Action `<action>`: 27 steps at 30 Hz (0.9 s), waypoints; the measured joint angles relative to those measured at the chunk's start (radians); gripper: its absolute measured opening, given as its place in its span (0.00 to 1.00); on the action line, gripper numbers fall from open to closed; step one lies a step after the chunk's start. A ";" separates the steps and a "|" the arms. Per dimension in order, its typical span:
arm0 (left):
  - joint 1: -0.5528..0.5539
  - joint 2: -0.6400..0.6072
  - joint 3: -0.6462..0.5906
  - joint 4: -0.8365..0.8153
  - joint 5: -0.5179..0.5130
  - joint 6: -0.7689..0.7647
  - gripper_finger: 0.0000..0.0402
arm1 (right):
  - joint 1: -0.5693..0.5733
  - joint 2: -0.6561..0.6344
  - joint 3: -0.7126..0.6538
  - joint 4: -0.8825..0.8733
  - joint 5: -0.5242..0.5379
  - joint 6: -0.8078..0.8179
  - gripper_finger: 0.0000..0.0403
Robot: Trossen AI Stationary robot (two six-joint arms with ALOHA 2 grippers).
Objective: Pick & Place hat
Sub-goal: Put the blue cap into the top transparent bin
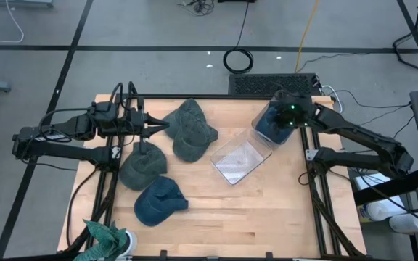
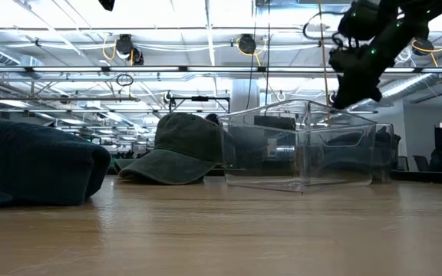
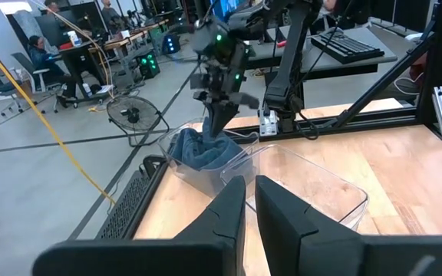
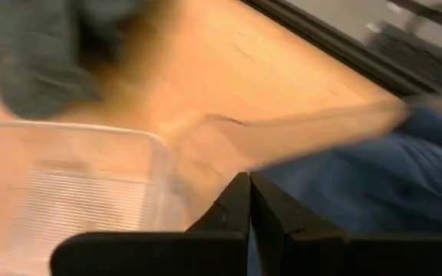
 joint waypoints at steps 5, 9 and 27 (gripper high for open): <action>0.000 0.000 0.000 0.000 0.000 0.000 0.10 | 0.029 -0.044 0.000 0.087 -0.114 0.000 0.00; 0.000 0.000 0.000 0.000 0.000 0.001 0.10 | 0.061 -0.068 0.000 0.132 -0.167 0.000 0.00; 0.000 0.000 0.000 0.000 0.000 -0.001 0.10 | 0.382 -0.084 -0.187 0.640 -0.188 -0.006 0.00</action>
